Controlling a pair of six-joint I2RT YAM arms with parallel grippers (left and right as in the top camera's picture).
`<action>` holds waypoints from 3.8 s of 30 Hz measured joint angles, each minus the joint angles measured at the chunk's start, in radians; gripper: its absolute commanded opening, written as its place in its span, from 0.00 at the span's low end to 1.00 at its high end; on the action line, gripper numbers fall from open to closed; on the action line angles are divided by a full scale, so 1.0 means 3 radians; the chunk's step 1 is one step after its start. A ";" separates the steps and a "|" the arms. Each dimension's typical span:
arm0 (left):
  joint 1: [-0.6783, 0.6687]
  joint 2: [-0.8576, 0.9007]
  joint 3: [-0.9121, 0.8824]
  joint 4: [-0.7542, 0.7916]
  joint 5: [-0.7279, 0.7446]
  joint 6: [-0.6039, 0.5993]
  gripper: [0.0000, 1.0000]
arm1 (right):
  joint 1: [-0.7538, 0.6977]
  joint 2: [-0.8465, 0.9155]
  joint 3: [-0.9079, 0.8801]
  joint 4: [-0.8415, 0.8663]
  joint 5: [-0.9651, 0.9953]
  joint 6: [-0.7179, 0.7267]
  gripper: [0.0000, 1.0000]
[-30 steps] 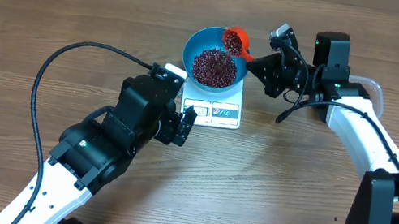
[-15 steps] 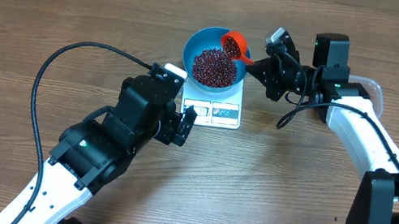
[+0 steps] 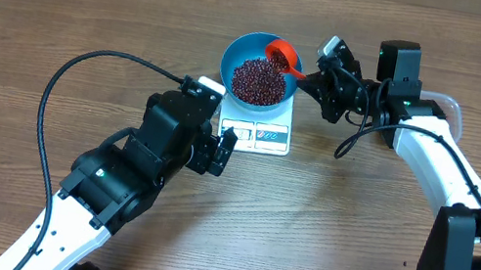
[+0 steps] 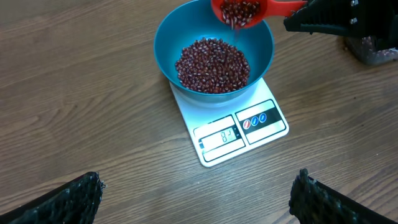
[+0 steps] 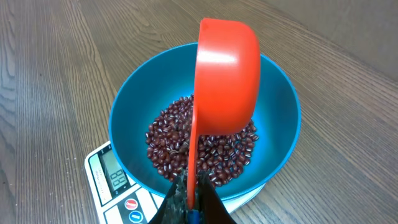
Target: Scoop item into bowl and weigh 150g on scale
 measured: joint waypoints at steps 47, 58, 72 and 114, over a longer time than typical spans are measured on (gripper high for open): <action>0.0000 0.0000 0.0000 -0.0003 0.0000 0.0000 0.99 | -0.0062 -0.0398 -0.0005 -0.0324 0.0210 -0.1308 0.04; 0.0000 0.0000 0.0000 -0.0006 0.0000 0.0000 0.99 | -0.0151 -0.1191 -0.0005 -0.1249 0.1653 -0.0470 0.04; 0.0000 0.0000 0.0000 -0.0006 0.0000 0.0000 0.99 | -0.1175 -0.1183 -0.0005 -0.1649 0.2103 0.1563 0.04; 0.0000 0.0000 0.0000 -0.0009 0.0000 0.0000 0.99 | -0.1270 -0.0729 -0.0005 -0.1771 0.2013 0.1821 0.12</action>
